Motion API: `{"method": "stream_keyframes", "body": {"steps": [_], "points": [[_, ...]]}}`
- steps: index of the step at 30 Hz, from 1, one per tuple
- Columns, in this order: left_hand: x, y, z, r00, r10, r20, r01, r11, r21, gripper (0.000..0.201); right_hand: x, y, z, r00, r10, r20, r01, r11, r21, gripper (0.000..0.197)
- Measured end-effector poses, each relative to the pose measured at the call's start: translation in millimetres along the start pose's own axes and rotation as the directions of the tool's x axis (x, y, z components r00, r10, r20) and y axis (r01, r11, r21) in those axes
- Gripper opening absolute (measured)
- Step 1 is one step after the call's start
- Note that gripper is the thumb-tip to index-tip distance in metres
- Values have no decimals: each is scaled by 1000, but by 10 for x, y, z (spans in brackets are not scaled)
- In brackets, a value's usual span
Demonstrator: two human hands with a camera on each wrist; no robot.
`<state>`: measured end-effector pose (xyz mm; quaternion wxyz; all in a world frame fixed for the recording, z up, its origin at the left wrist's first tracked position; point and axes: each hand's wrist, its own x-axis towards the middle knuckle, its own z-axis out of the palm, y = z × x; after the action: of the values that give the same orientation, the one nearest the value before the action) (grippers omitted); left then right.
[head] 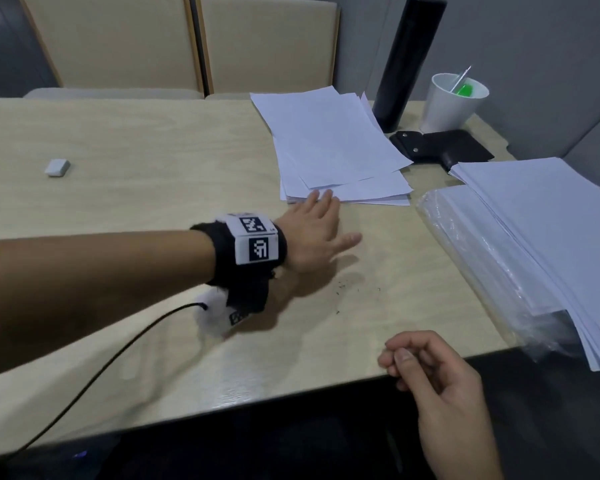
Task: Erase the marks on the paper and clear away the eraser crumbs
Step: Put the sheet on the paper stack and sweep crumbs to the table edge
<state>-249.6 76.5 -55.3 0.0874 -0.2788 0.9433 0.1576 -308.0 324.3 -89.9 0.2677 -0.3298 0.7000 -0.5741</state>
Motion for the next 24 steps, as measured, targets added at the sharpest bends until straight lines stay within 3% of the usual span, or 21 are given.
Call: {"method": "stream_keyframes", "body": {"steps": [3,6,10,15,22,24], "points": [[68,-16,47,994,-43,99,34,995,96,84,-4,-14,6,1000,6,-1,-6,1000,-5,35],[-142,290,187,975,125,183,-148,982,118,82,4,-6,14,1000,4,-13,-4,1000,-5,35],[-444,534,257,910,301,284,-350,927,139,81,9,-23,16,1000,-9,-10,9,1000,0,33],[-361,398,135,932,274,237,-297,953,65,76,-5,-13,6,1000,-2,-6,2,1000,-2,32],[-25,-37,-46,988,87,130,-102,989,111,76,-9,-31,-1,1000,2,-2,-2,1000,8,33],[51,-92,-112,993,78,88,-81,996,33,62,-10,-28,1,1000,1,-4,-1,1000,4,31]]}}
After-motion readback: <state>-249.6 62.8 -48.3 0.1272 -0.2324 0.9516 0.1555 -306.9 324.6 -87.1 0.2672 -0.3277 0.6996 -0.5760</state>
